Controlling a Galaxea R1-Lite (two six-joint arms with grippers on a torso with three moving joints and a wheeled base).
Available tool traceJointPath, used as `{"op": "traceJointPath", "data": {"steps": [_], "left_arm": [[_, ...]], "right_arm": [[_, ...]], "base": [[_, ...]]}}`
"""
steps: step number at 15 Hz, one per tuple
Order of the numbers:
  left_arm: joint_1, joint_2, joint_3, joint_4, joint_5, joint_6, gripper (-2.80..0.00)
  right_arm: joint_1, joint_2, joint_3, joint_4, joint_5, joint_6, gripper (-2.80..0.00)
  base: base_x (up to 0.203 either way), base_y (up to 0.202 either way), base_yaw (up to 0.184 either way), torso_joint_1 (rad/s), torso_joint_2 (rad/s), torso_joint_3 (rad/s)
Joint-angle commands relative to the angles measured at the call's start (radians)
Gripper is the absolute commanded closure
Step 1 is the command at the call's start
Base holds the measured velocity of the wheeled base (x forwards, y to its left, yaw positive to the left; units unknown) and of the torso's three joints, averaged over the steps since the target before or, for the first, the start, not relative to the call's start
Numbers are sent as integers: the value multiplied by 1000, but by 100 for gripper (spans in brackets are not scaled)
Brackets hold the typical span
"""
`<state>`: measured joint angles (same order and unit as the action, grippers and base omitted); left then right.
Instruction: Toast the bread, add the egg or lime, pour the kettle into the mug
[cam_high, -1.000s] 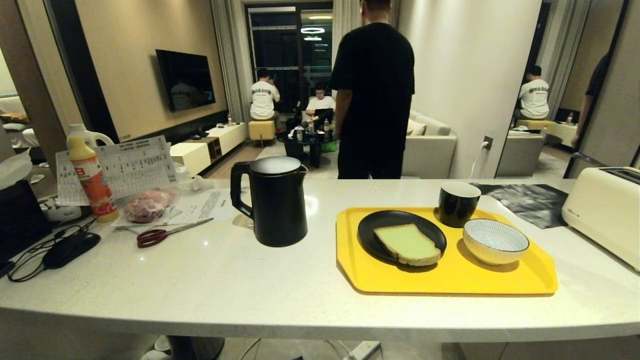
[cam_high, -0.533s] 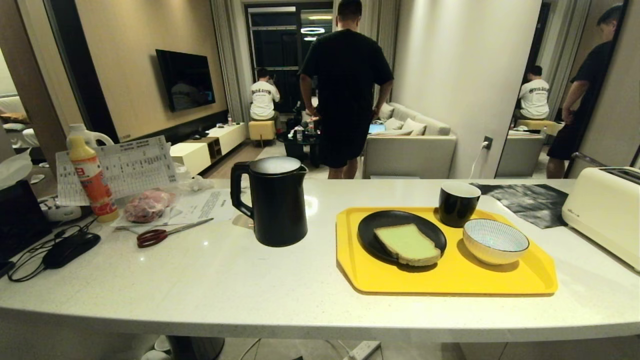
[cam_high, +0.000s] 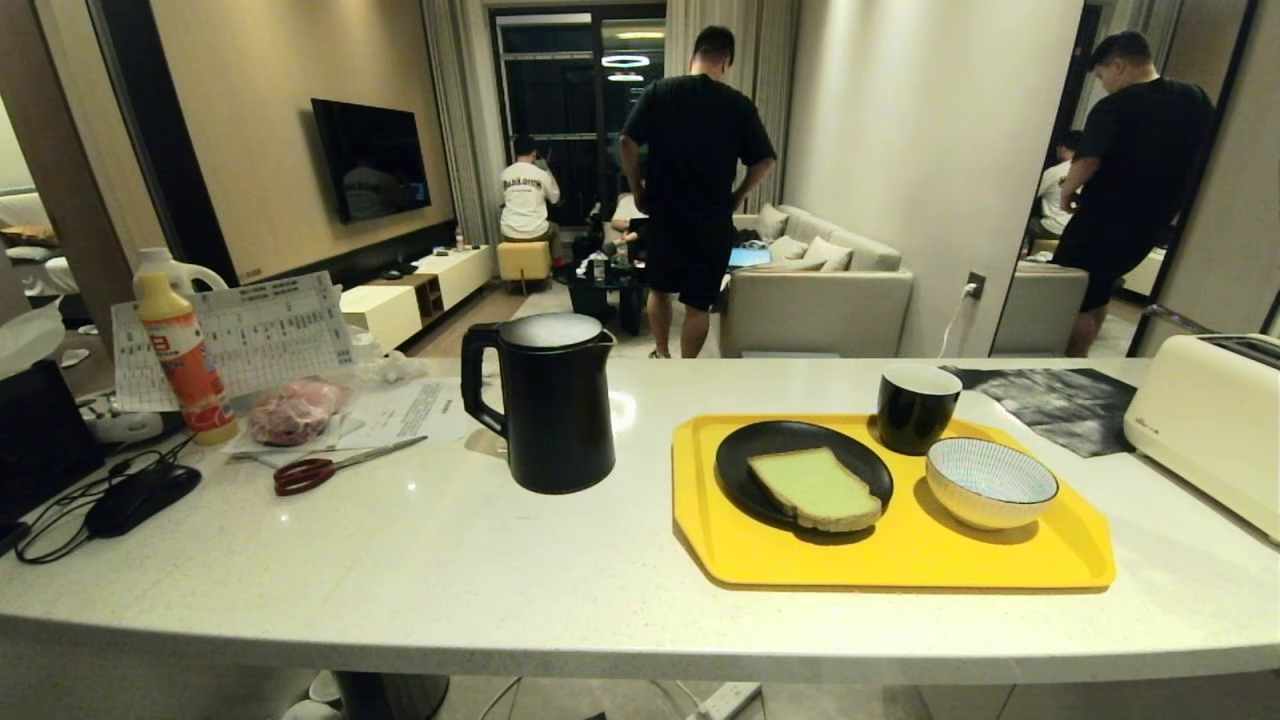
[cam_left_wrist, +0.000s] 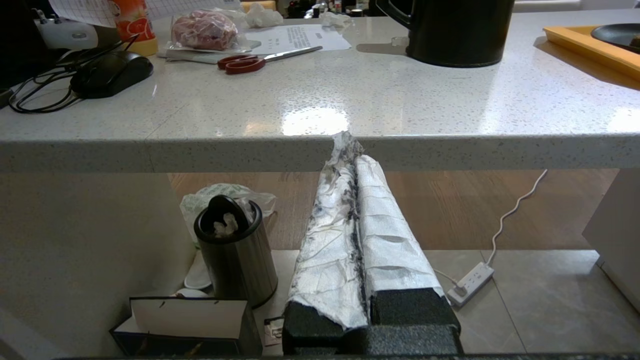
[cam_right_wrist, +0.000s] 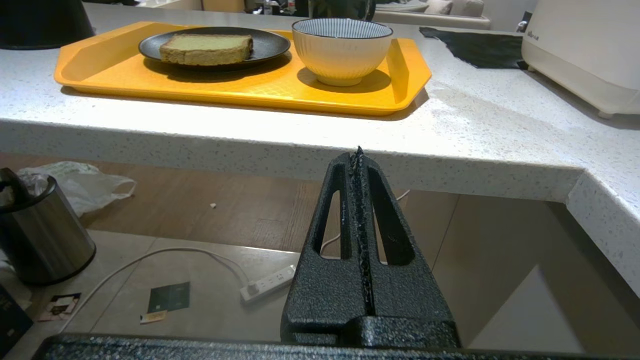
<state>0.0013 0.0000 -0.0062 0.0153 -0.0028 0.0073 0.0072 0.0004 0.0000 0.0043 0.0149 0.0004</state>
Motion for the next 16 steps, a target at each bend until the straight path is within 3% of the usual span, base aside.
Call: {"op": "traceJointPath", "data": {"steps": [1, 8, 12, 16], "left_arm": [[0, -3, 1, -2, 0, 0, 0], [0, -3, 1, -2, 0, 0, 0], [0, -3, 2, -2, 0, 0, 0], [0, -3, 2, -3, 0, -2, 0]], "right_arm": [[0, 0, 2, 0, 0, 0, 0], [0, 0, 2, 0, 0, -2, 0], [0, 0, 2, 5, 13, -71, 0], [0, 0, 2, 3, 13, -71, 0]], "base": [[0, 0, 0, 0, 0, 0], [0, 0, 0, 0, 0, 0], [0, 0, 0, 0, 0, 0], [0, 0, 0, 0, 0, 0]]}}
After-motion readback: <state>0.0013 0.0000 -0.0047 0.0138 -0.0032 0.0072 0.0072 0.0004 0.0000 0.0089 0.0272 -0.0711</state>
